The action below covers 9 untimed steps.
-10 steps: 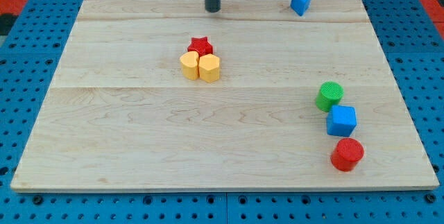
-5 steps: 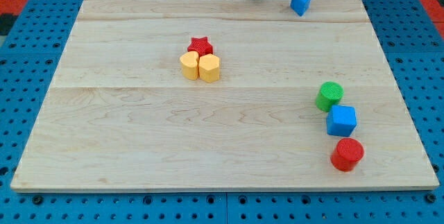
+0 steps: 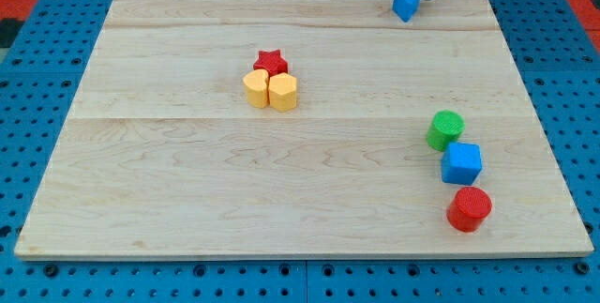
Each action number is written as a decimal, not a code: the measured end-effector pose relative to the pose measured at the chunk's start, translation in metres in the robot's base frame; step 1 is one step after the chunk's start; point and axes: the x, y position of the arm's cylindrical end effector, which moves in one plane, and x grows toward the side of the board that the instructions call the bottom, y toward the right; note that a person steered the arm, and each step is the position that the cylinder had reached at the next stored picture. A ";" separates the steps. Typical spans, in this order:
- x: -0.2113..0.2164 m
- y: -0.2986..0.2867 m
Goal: Move the blue triangle towards the left side of the board
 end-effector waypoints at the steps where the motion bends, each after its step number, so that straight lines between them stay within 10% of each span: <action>1: 0.018 -0.011; 9: 0.058 -0.240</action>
